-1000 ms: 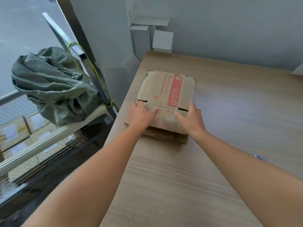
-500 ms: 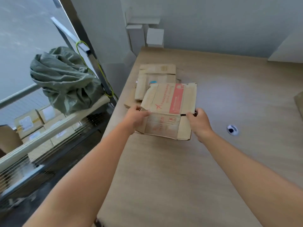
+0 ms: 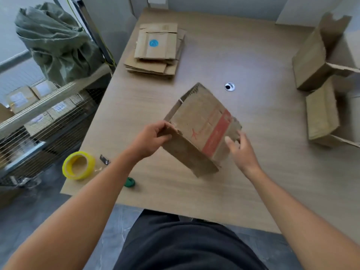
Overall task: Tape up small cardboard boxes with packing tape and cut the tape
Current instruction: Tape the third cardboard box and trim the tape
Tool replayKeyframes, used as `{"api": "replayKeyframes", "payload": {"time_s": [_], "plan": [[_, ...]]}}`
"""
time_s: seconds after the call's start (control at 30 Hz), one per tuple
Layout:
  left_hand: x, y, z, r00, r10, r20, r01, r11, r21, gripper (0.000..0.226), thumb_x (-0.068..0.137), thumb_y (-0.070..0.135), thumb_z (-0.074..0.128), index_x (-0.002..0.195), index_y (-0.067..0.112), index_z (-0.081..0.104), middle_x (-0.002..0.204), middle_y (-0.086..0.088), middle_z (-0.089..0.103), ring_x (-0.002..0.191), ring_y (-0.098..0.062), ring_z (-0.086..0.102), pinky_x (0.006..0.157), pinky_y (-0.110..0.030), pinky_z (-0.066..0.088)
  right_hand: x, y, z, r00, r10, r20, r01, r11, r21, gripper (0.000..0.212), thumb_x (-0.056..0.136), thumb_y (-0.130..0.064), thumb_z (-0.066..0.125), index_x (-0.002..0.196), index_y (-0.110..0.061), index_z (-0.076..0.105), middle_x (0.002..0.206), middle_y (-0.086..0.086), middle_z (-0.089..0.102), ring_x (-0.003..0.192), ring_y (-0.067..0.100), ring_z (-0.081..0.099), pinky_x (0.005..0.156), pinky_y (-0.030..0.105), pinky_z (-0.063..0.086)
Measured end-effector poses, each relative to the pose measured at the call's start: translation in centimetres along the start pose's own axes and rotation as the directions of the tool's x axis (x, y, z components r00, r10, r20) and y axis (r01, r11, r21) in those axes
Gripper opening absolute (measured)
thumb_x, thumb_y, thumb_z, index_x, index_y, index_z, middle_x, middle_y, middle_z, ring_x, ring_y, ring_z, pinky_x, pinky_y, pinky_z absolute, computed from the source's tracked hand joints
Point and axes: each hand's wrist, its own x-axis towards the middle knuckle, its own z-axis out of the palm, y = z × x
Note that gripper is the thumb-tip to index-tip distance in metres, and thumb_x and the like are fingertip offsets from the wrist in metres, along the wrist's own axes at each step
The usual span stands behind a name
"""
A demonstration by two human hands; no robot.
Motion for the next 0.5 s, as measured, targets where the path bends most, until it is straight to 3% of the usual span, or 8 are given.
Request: {"api": "replayKeyframes", "payload": {"time_s": [0.07,0.13,0.23,0.33,0.43,0.5], "plan": [[-1.0,2.3,0.5,0.986,0.163,0.039,-0.165,0.985,0.056,0.027,0.092,-0.005,0.063,0.1,0.02,0.069,0.103,0.007,0.071,0.104,-0.009,0.066,0.095,-0.025,0.049,-0.6,-1.6,-1.8,0.986,-0.124,-0.114,0.123,0.992,-0.022,0.073,0.091,-0.06,0.052,0.152,-0.024,0.038,0.149,0.004,0.038,0.145,0.022,0.031,0.12,0.033,0.022],[-1.6,4.1,1.1,0.951,0.305,0.047,-0.306,0.912,0.274,0.021,0.091,0.006,0.065,0.099,0.024,0.071,0.101,0.02,0.068,0.106,-0.007,0.062,0.1,-0.034,0.044,-0.7,-3.7,-3.5,0.956,-0.213,-0.2,0.207,0.977,-0.052,0.075,0.089,-0.068,0.042,0.151,-0.028,0.039,0.153,0.004,0.036,0.147,0.018,0.026,0.116,0.028,0.018],[-2.5,5.6,2.3,0.908,0.395,0.142,-0.406,0.743,0.532,0.017,0.092,0.01,0.069,0.097,0.026,0.073,0.109,0.02,0.061,0.129,-0.014,0.046,0.116,-0.049,0.023,-0.9,-5.7,-5.5,0.96,-0.248,-0.129,0.264,0.957,0.123,0.072,0.091,-0.066,0.038,0.151,-0.027,0.039,0.155,-0.005,0.037,0.143,0.007,0.033,0.118,0.028,0.023],[-3.7,5.1,3.7,0.918,0.352,0.182,-0.392,0.734,0.554,0.013,0.094,0.009,0.068,0.096,0.021,0.073,0.131,0.005,0.053,0.15,-0.024,0.017,0.123,-0.056,0.001,-1.5,-5.2,-5.6,0.965,-0.259,0.034,0.239,0.928,0.285,0.05,0.101,-0.049,0.04,0.141,-0.023,0.05,0.14,-0.005,0.055,0.13,0.005,0.049,0.116,0.034,0.034],[-4.9,3.3,5.1,0.921,0.355,0.159,-0.387,0.805,0.449,0.015,0.088,0.003,0.066,0.086,0.018,0.069,0.142,0.001,0.044,0.153,-0.025,0.004,0.123,-0.052,0.009,-2.5,-3.7,-5.2,0.964,-0.265,0.035,0.235,0.903,0.36,0.042,0.097,-0.052,0.043,0.127,-0.028,0.06,0.12,-0.016,0.065,0.113,-0.004,0.057,0.093,0.024,0.04],[-5.6,2.7,5.8,0.937,0.339,0.086,-0.349,0.89,0.295,0.01,0.076,0.007,0.061,0.076,0.016,0.065,0.146,0.007,0.039,0.153,-0.019,0.002,0.122,-0.046,0.013,-3.2,-3.2,-5.3,0.949,-0.314,-0.008,0.298,0.891,0.344,0.04,0.09,-0.058,0.05,0.11,-0.027,0.065,0.108,-0.018,0.067,0.105,-0.002,0.059,0.089,0.023,0.039]]}}
